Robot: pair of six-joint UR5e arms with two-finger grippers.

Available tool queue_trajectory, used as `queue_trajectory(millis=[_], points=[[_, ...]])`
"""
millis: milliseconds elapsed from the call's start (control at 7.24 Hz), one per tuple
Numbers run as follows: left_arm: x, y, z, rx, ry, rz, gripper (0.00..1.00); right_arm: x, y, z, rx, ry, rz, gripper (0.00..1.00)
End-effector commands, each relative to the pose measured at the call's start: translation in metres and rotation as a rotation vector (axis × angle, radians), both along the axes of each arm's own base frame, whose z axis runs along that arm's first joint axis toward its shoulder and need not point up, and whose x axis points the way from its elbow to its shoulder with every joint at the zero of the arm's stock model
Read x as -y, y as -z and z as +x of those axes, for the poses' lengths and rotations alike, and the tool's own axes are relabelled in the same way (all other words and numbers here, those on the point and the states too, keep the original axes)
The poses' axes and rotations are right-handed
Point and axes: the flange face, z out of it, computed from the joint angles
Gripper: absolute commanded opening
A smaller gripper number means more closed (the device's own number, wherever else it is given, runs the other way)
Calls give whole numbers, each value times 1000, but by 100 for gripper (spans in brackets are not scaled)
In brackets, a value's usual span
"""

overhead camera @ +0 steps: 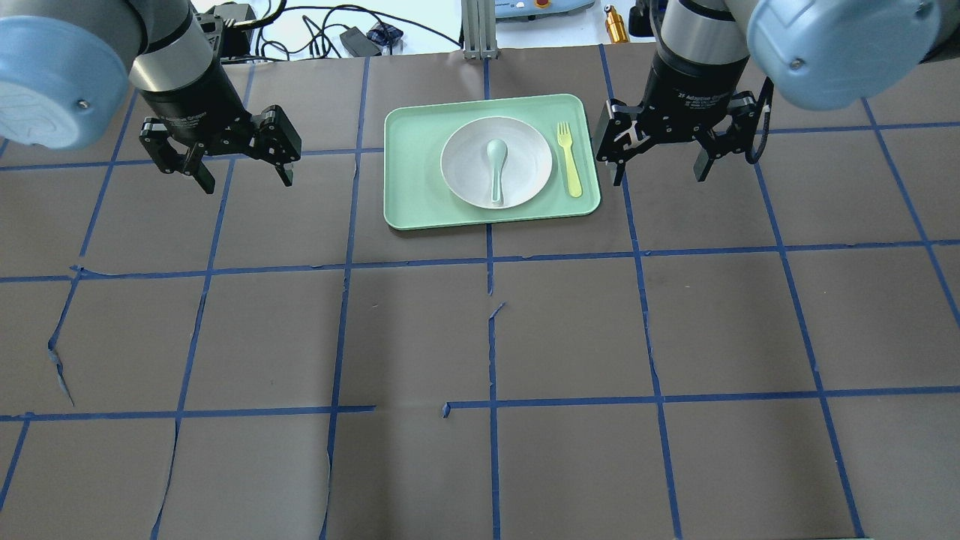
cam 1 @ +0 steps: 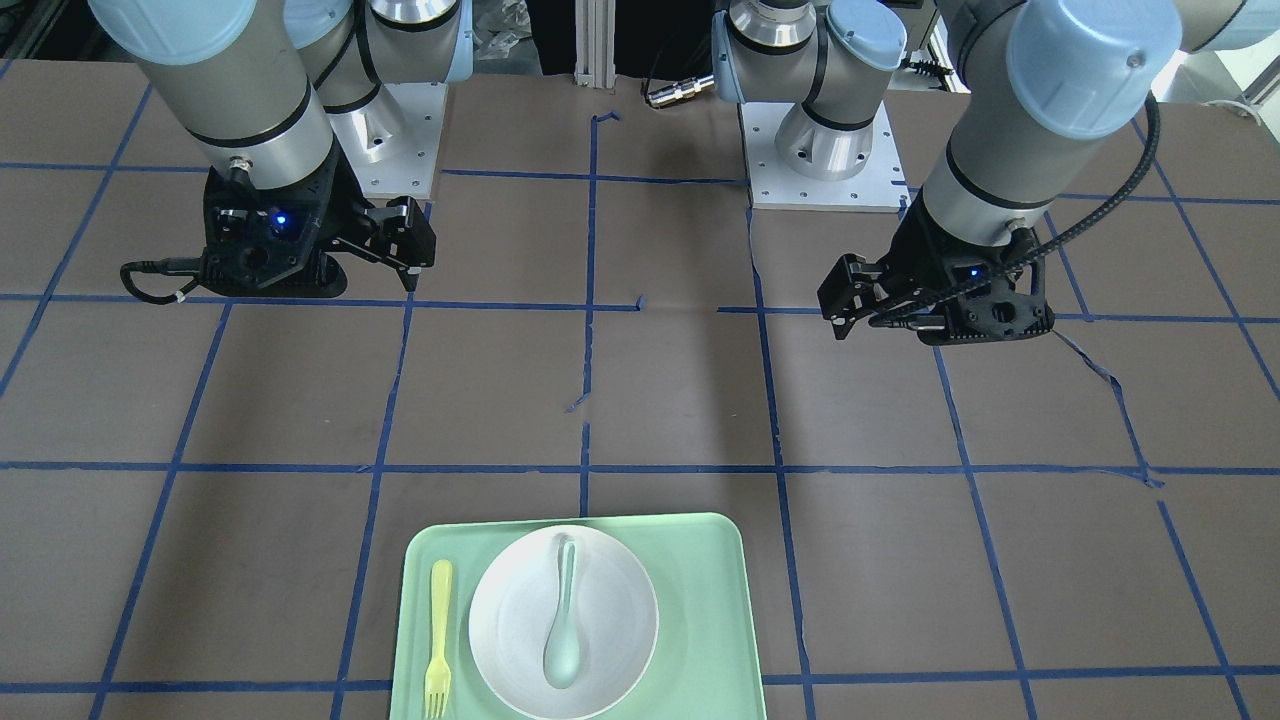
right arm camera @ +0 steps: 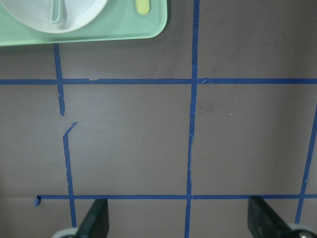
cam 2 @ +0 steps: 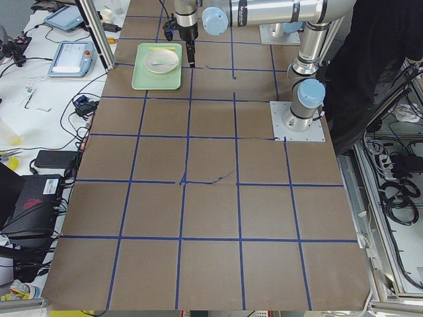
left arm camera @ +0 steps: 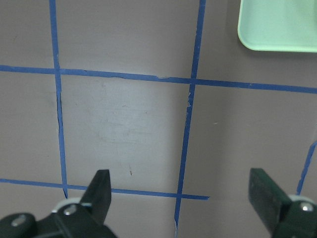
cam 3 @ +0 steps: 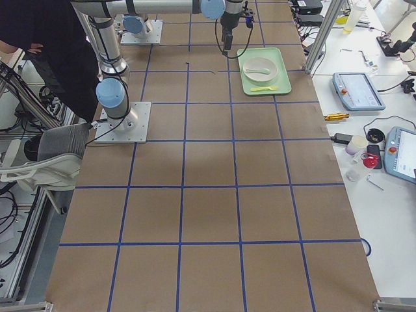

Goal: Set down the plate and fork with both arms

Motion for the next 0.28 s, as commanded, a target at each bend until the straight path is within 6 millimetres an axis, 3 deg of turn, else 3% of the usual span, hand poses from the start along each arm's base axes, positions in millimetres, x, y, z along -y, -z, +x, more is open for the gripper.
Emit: queue_trajectory(millis=[0, 138], points=[[-5, -7, -2, 0, 0, -13, 100, 1, 0, 0, -2, 3, -9, 100], [-7, -7, -3, 0, 0, -11, 100, 1, -1, 0, -2, 3, -9, 100]])
